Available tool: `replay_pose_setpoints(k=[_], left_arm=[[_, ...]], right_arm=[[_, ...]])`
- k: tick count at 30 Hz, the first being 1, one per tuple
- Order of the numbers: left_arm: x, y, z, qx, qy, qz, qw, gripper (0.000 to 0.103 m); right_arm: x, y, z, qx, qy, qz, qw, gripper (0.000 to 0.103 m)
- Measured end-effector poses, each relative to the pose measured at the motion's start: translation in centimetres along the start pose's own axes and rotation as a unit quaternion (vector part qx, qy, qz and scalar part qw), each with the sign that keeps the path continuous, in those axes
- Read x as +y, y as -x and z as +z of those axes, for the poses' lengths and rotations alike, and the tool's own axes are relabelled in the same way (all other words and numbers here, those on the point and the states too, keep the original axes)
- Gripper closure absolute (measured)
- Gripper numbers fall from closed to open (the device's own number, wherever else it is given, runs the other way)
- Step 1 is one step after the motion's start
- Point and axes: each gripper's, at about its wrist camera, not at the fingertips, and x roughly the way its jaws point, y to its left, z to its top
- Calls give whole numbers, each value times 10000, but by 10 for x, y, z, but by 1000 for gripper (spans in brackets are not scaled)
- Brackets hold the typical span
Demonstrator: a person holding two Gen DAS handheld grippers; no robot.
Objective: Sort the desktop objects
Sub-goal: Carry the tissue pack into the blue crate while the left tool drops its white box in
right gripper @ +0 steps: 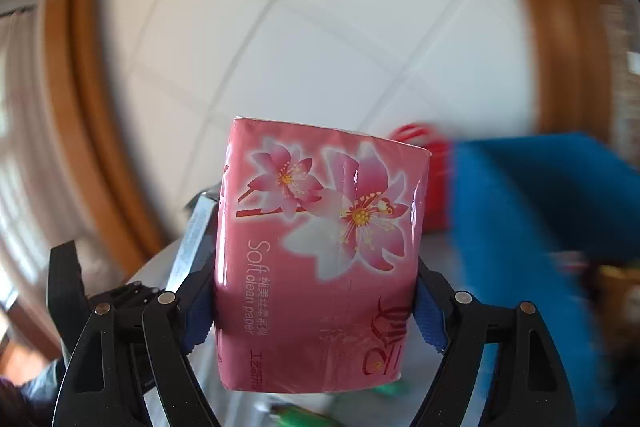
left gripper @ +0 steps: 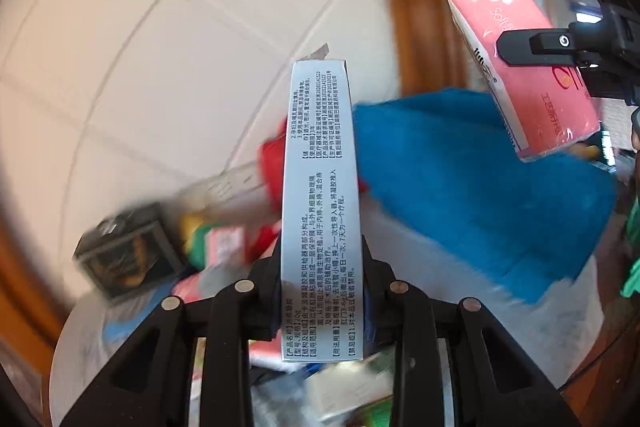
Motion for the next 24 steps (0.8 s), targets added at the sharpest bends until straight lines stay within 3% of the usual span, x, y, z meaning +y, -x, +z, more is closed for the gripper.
replay_pose_setpoints(k=[3,5,9,14,17,20,24], left_arm=[[-68,-14,40,-209,-193,-441,9986,75],[-110,-24,64,-270,-262,-777,9963,75],[-177,-52,101,-313,-271,-1109,9930,75],[-236,-86,128,-168,-436,-1067,9932,75],[-262,-99,143,-95,-475,-877,9950,74],[-272,-107,154,15,-429,-720,9965,72],[-279,-110,160,-119,-383,-284,9988,27]], right_arm=[[-63,63,10,-380,-309,-572,9972,21],[-98,86,15,-466,-431,-893,9940,21],[-179,116,21,-458,-739,-1325,9874,21],[-254,148,25,-327,-1020,-1471,9833,21],[-280,136,30,-255,-1135,-1357,9839,20],[-297,127,32,-223,-1317,-1275,9828,12],[-304,110,47,-369,-1303,-1358,9814,0]])
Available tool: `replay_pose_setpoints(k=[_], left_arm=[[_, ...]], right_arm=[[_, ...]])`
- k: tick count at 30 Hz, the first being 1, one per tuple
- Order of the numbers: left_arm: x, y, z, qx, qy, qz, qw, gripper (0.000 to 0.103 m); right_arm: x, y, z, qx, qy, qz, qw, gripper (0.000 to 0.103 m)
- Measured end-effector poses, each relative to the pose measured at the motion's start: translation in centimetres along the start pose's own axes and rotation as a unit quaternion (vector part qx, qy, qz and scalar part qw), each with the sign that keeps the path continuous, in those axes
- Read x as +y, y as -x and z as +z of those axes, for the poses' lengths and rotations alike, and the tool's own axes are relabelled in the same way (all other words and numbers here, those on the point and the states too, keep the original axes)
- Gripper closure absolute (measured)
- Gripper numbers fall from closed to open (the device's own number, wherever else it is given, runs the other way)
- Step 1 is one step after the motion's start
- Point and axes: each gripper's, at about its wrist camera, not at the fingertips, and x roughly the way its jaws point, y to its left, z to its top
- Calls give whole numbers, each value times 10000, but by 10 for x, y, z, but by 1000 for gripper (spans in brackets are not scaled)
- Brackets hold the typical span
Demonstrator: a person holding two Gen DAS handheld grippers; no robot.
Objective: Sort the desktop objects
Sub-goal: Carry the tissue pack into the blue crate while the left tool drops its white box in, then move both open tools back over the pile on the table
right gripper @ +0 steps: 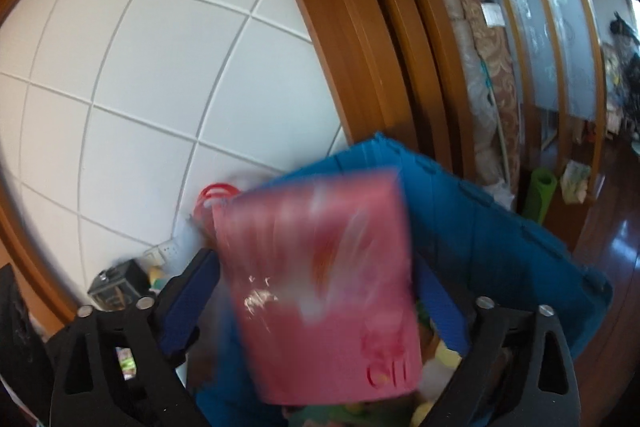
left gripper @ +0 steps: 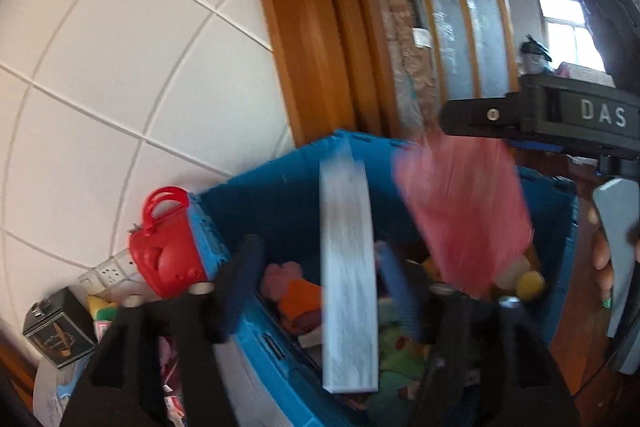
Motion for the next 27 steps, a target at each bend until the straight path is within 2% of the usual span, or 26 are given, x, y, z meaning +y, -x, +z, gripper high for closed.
replay_pose_setpoints(k=[1,5,11,19,27], left_arm=[[3,5,1,-94,76,107,9999,22],[5,12,5,-149,150,342,9992,22],[7,35,-8,-236,272,714,9968,22],[12,68,-40,-208,473,948,9942,22],[38,98,-70,-33,571,1075,9926,22]], right_arm=[[1,2,1,-53,9,6,10000,0],[0,10,7,-263,161,-47,9995,0],[4,44,-6,-711,466,-233,9961,0],[23,72,-55,-646,848,-121,9942,0],[54,91,-80,-567,872,-120,9945,0]])
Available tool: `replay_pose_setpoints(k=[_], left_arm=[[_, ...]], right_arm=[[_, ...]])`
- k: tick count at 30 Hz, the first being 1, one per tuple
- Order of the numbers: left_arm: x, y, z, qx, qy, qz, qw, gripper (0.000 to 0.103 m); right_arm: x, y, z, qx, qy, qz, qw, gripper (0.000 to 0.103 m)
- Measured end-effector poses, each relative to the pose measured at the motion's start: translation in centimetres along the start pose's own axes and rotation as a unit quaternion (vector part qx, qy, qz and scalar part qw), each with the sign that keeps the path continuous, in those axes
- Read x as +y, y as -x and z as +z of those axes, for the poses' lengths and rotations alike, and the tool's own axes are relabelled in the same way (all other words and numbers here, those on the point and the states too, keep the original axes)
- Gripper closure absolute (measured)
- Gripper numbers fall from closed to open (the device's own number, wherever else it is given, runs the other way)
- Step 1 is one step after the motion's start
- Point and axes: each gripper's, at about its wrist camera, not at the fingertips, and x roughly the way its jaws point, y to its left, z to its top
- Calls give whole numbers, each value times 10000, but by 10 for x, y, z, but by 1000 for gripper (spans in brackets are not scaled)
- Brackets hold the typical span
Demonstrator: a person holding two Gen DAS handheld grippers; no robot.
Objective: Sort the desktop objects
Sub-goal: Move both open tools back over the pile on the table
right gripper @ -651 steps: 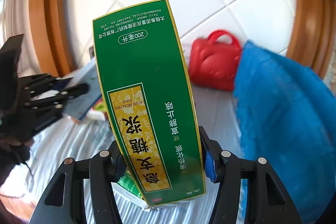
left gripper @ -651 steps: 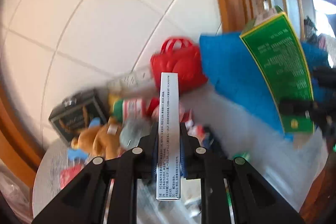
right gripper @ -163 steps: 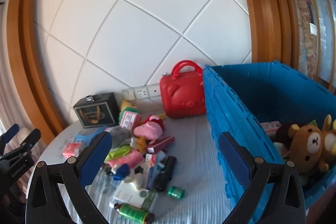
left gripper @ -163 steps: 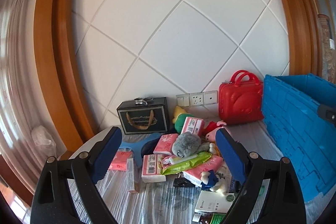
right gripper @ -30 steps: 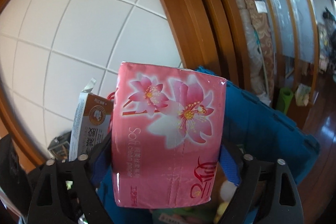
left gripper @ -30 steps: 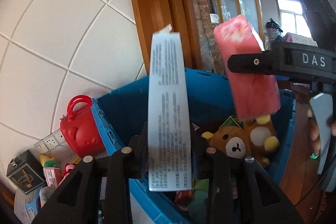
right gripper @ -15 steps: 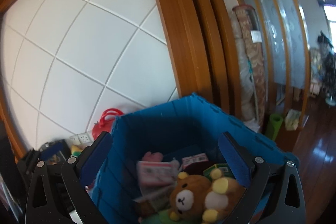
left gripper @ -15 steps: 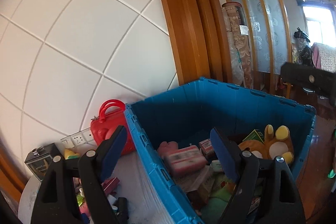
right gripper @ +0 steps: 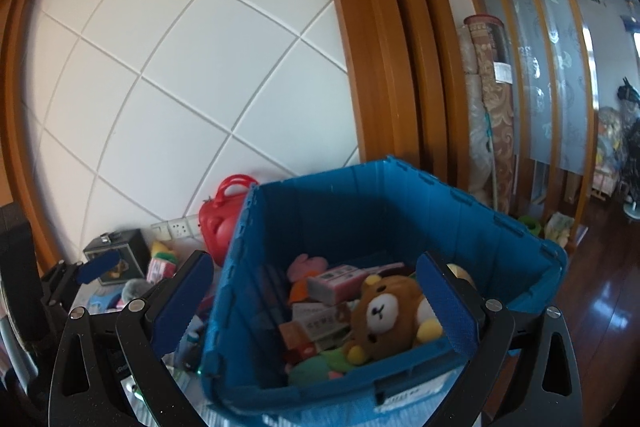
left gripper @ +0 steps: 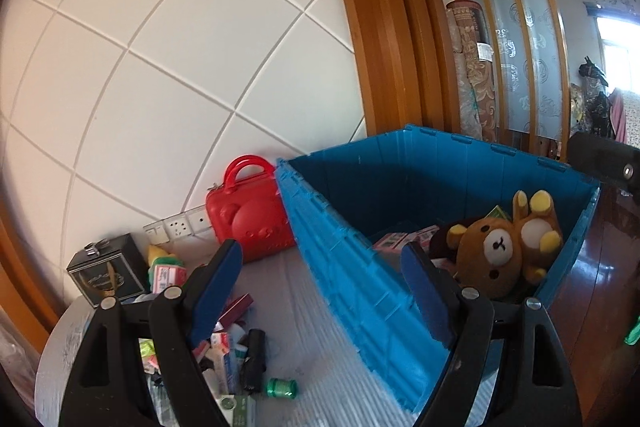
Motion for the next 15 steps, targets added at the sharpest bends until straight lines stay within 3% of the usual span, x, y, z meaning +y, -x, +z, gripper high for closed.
replay_pose_setpoints(k=[15], left_arm=[[116,56,-51,227,4,609,9979,21]], right_arm=[[123,20,-28,270,12,291,9992,0]])
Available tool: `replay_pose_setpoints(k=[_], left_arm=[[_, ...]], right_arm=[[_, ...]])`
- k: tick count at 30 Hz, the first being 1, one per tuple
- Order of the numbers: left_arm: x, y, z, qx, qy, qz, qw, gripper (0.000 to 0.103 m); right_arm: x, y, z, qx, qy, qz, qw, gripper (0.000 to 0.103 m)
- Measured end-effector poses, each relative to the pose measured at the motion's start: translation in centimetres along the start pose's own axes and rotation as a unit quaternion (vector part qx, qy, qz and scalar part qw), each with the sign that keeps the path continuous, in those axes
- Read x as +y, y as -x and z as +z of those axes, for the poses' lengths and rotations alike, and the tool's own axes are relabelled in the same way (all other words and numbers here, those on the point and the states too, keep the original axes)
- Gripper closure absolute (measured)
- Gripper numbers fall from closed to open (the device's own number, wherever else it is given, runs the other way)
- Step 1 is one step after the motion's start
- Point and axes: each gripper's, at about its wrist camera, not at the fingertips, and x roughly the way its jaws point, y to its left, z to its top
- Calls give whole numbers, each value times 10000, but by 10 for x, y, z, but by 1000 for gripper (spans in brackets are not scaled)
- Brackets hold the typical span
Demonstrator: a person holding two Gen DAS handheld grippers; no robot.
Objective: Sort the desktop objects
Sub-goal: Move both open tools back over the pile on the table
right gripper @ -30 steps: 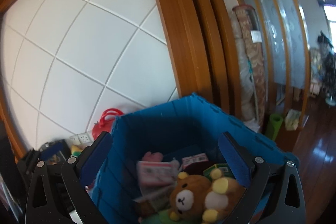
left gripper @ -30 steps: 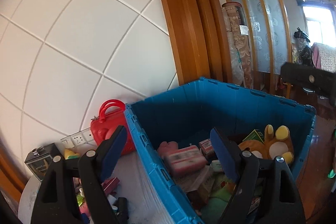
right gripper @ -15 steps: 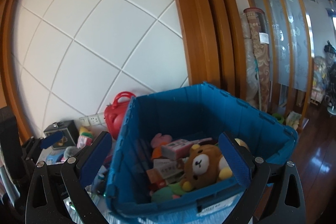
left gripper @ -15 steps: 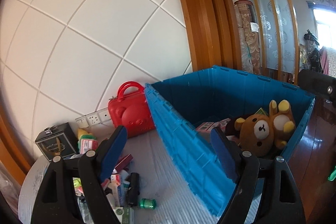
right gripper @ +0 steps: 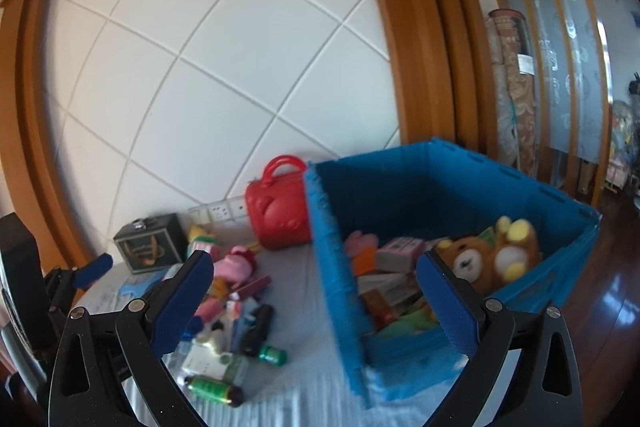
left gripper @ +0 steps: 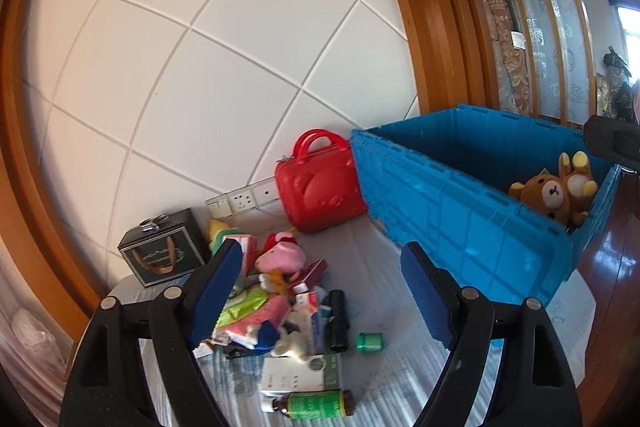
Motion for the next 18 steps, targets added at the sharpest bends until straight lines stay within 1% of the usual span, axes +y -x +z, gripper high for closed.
replay_pose_setpoints(k=[3,6,7,9,10,11,13,15,16,18], left_arm=[[20,-3,-13,73,19,148,9999,21],[36,-15,-24,271,48,267,9993,21],[43,-18,-28,282,73,326,9990,21],[57,-21,-37,253,121,495,9984,21],[68,-24,-45,258,139,658,9974,21],[78,-27,-51,329,186,797,9961,21],[99,-35,-63,478,342,964,9936,21],[117,-39,-75,603,394,1262,9894,21],[129,-42,-82,677,450,1439,9862,21],[143,-45,-92,810,507,1623,9821,21]], right_arm=[[21,-4,-9,62,42,89,9999,0],[39,-17,-18,301,127,196,9993,0],[42,-22,-19,378,159,228,9989,0],[47,-30,-19,423,240,301,9984,0],[50,-34,-19,425,311,336,9980,0],[51,-37,-19,412,383,377,9977,0],[51,-46,-20,415,478,495,9968,0],[51,-59,-23,500,502,645,9954,0],[51,-68,-25,576,515,723,9944,0],[53,-89,-33,815,608,962,9902,0]])
